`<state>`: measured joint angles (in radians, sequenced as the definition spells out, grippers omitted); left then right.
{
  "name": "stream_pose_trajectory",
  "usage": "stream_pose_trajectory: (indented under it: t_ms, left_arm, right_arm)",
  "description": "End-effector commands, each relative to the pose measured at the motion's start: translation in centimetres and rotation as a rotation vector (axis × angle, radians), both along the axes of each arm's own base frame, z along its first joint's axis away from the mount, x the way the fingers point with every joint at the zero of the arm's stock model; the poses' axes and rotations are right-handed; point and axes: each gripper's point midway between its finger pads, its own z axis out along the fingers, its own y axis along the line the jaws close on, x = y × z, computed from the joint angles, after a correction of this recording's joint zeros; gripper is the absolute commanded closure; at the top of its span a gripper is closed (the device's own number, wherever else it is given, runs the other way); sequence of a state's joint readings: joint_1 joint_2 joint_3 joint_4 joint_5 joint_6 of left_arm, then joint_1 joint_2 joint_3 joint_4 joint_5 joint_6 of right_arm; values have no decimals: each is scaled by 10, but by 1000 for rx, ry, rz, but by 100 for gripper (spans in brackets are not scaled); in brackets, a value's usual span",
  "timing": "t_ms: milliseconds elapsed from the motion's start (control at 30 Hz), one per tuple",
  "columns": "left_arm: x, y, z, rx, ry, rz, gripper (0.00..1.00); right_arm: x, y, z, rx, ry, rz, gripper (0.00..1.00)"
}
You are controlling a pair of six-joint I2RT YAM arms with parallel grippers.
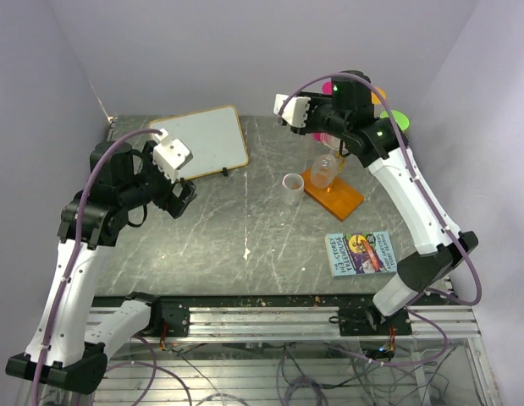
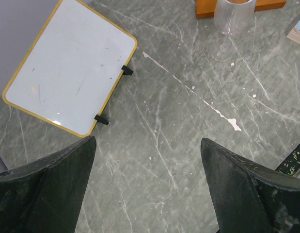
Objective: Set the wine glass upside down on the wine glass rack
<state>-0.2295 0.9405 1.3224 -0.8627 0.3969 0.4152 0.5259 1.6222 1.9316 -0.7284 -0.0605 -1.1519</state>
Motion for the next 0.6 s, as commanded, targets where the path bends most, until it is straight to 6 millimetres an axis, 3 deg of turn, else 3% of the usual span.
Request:
stream_pose_trajectory:
  t_ms: [0, 167, 267, 400, 467, 567]
  left_arm:
    - [0, -2, -2, -10, 4, -16, 0]
    - [2, -6, -9, -23, 34, -29, 2]
    - [7, -11, -16, -39, 71, -33, 3]
    - [18, -20, -23, -71, 122, -44, 4]
    - [23, -26, -25, -82, 134, -55, 4]
    - [31, -37, -27, -103, 130, -66, 6]
  right_arm:
    - [-21, 8, 32, 121, -8, 45, 60]
    - [-37, 14, 45, 264, 39, 76, 60]
    - [-40, 7, 44, 326, 60, 31, 60]
    - [-44, -10, 43, 398, 66, -63, 60]
    - [-53, -17, 53, 469, 76, -77, 60]
    - [-56, -46, 67, 594, 101, -119, 60]
